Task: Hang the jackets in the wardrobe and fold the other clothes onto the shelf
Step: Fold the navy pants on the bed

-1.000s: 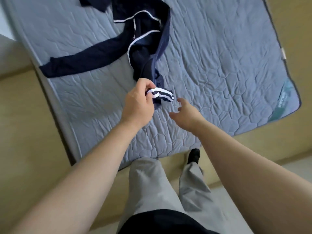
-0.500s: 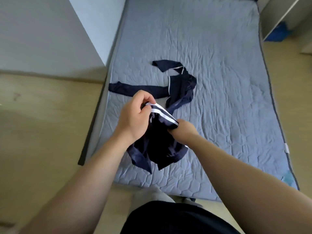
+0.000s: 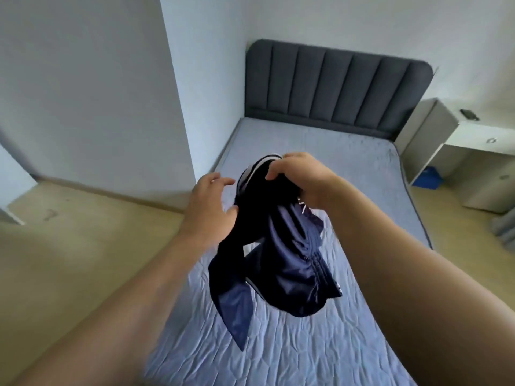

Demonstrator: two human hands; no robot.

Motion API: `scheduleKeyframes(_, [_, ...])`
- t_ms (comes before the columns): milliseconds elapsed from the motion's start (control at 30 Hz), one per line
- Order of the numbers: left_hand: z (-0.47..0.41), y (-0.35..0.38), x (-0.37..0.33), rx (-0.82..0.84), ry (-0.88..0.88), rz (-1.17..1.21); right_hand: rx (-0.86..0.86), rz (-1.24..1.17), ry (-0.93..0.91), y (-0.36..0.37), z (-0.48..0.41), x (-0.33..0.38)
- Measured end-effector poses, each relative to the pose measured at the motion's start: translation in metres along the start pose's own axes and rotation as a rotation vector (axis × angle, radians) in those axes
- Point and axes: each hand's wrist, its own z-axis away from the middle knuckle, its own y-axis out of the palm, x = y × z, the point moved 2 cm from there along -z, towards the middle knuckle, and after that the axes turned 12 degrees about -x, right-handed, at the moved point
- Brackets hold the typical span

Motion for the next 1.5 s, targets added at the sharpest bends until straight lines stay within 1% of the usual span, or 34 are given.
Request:
scheduleKeyframes(100, [-0.008, -0.024, -0.024, -0.169, 0.147, 0.09, -0.002, -0.063, -0.099, 0.007, 0.008, 0.044])
scheduleKeyframes(167, [-0.006, -0.037, -0.039, -0.261, 0.209, 0.162, -0.063, -0.132, -0.115, 0.007, 0.01, 0.064])
scheduleKeyframes(233, [0.005, -0.041, -0.047, -0.284, 0.29, 0.187, -0.112, -0.275, -0.117, 0.004, 0.01, 0.079])
scheduleKeyframes(300, [0.018, -0.036, -0.048, -0.265, 0.37, 0.187, -0.122, -0.414, -0.134, 0.004, 0.012, 0.093])
scheduleKeyframes(333, [0.023, -0.03, -0.047, -0.242, 0.38, 0.181, -0.119, -0.464, -0.153, 0.005, 0.014, 0.099])
scheduleKeyframes(400, [0.026, -0.018, -0.043, -0.22, 0.329, 0.139, -0.126, -0.528, -0.19, 0.011, 0.02, 0.111])
scheduleKeyframes(533, [0.013, 0.0, -0.038, -0.226, 0.128, -0.059, -0.212, -0.604, -0.207, 0.021, 0.023, 0.125])
scheduleKeyframes(600, [0.0, 0.004, -0.033, -0.244, 0.038, -0.092, -0.275, -0.59, -0.237, 0.022, 0.022, 0.126])
scheduleKeyframes(700, [-0.031, -0.002, -0.02, -0.311, -0.067, -0.013, -0.363, -0.56, -0.293, 0.017, 0.019, 0.122])
scheduleKeyframes(867, [-0.075, -0.02, -0.01, -0.24, -0.002, 0.066, -0.453, -0.473, -0.315, -0.007, 0.016, 0.109])
scheduleKeyframes(933, [-0.089, -0.028, -0.016, -0.183, -0.016, 0.122, -0.489, -0.313, -0.345, -0.018, 0.016, 0.101])
scheduleKeyframes(1033, [-0.111, -0.044, -0.037, -0.09, -0.03, 0.198, -0.472, 0.051, -0.378, -0.028, 0.015, 0.087])
scheduleKeyframes(1100, [-0.124, -0.058, -0.057, -0.082, 0.059, 0.204, -0.422, 0.283, -0.393, -0.027, 0.013, 0.073])
scheduleKeyframes(1133, [-0.129, -0.065, -0.067, -0.064, 0.112, 0.203, -0.385, 0.34, -0.396, -0.025, 0.011, 0.064])
scheduleKeyframes(1200, [-0.14, -0.077, -0.087, 0.006, 0.211, 0.197, -0.318, 0.32, -0.376, -0.021, 0.011, 0.048])
scheduleKeyframes(1267, [-0.148, -0.087, -0.101, 0.076, 0.298, 0.149, -0.299, 0.278, -0.375, -0.019, 0.006, 0.038])
scheduleKeyframes(1367, [-0.154, -0.097, -0.105, 0.162, 0.341, 0.062, -0.439, 0.319, -0.424, -0.022, 0.005, 0.041])
scheduleKeyframes(1500, [-0.149, -0.1, -0.103, 0.305, 0.39, -0.039, -0.634, 0.193, -0.45, -0.031, 0.01, 0.057])
